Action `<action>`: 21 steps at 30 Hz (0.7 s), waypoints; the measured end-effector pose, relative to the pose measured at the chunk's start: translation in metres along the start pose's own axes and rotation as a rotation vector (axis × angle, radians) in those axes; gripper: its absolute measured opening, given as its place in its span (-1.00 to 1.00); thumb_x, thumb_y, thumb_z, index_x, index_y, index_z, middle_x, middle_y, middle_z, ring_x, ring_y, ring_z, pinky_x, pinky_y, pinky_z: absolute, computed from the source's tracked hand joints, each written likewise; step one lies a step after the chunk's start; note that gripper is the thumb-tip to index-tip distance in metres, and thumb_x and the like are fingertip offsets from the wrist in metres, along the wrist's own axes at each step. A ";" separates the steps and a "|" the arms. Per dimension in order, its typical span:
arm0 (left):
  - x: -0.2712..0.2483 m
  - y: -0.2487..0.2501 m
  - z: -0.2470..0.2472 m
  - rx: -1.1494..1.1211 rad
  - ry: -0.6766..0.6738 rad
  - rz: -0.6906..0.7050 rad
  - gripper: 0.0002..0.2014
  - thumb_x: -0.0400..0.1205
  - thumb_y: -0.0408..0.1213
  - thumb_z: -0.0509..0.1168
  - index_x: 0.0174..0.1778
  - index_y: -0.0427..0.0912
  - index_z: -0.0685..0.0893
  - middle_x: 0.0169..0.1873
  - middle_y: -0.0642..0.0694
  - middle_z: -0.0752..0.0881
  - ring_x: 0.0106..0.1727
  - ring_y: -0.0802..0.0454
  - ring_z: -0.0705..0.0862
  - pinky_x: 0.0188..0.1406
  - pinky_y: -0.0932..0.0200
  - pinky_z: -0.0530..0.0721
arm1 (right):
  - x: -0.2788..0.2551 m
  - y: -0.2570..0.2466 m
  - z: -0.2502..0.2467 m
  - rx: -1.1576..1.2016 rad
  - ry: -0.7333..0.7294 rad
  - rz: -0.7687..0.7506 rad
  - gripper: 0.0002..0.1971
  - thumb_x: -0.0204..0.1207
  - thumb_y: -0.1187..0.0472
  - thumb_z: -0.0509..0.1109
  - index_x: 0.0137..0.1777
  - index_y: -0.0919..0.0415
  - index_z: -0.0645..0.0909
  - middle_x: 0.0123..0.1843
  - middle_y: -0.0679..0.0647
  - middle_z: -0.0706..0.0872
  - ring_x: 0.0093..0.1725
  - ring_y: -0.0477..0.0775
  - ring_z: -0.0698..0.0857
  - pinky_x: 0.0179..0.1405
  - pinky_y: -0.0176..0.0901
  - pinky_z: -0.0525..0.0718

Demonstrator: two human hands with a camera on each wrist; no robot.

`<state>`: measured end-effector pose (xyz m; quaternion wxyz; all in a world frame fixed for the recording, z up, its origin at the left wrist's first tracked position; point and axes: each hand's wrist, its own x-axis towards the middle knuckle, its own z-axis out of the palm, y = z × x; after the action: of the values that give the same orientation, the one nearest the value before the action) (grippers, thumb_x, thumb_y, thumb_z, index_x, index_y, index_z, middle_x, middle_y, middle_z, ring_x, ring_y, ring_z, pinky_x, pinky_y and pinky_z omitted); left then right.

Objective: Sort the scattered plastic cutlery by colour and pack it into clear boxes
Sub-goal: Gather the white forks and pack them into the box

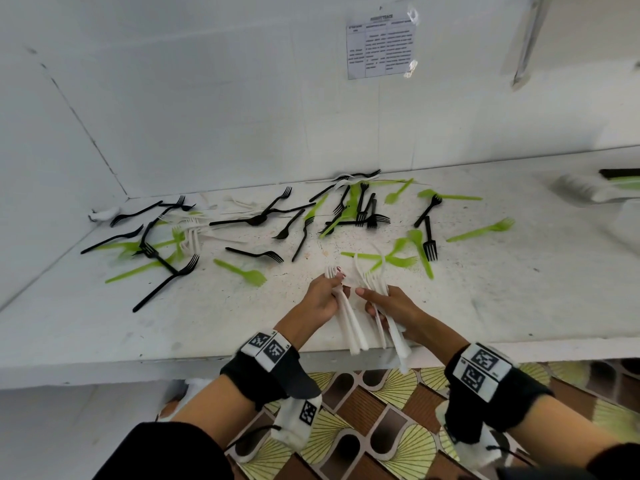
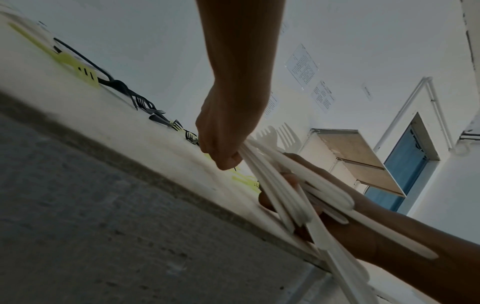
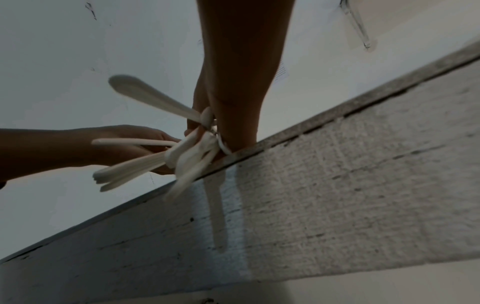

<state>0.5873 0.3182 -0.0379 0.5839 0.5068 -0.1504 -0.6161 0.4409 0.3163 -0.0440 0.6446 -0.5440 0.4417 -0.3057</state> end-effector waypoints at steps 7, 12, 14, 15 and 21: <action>-0.003 0.004 0.001 -0.091 0.064 0.022 -0.65 0.72 -0.58 -0.04 0.43 -0.46 0.36 0.32 -0.48 0.49 0.37 -0.42 0.49 0.21 -0.21 0.46 | 0.001 0.001 -0.003 0.199 -0.064 0.023 -0.90 0.59 0.25 0.31 -0.07 0.27 0.61 -0.45 0.09 0.55 -0.66 -0.16 0.42 -0.77 -0.41 0.32; 0.006 0.009 -0.003 -0.237 0.150 0.050 -0.60 0.72 -0.59 -0.05 0.50 -0.42 0.28 0.43 -0.50 0.38 0.44 -0.42 0.41 0.29 -0.28 0.43 | 0.001 0.001 -0.006 0.207 -0.061 0.041 -0.90 0.59 0.32 0.29 0.01 0.30 0.62 -0.44 0.10 0.53 -0.68 -0.15 0.41 -0.79 -0.40 0.33; 0.008 0.012 -0.006 -0.254 0.172 0.065 -0.58 0.72 -0.60 -0.06 0.52 -0.40 0.27 0.44 -0.48 0.37 0.45 -0.39 0.41 0.22 -0.26 0.46 | 0.000 0.001 -0.007 0.209 -0.075 0.044 -0.89 0.59 0.31 0.28 0.01 0.29 0.62 -0.44 0.07 0.54 -0.67 -0.16 0.39 -0.78 -0.40 0.32; 0.008 0.014 -0.008 -0.258 0.187 0.069 -0.58 0.71 -0.60 -0.06 0.52 -0.40 0.27 0.45 -0.47 0.37 0.46 -0.38 0.40 0.20 -0.25 0.46 | 0.000 0.002 -0.008 0.213 -0.083 0.040 -0.89 0.59 0.31 0.28 0.01 0.28 0.62 -0.44 0.06 0.55 -0.66 -0.17 0.38 -0.78 -0.41 0.31; 0.012 0.017 -0.015 -0.187 0.263 0.075 -0.81 0.70 -0.54 -0.03 -0.03 -0.39 0.50 -0.16 -0.28 0.55 -0.17 -0.11 0.57 0.01 0.02 0.58 | 0.002 0.005 -0.004 0.182 -0.025 0.004 -0.90 0.58 0.33 0.31 -0.05 0.26 0.66 -0.44 0.03 0.57 -0.63 -0.19 0.38 -0.73 -0.41 0.37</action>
<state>0.6112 0.3089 -0.0364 0.6656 0.5208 -0.0334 -0.5334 0.4382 0.3137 -0.0491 0.6972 -0.4862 0.4052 -0.3366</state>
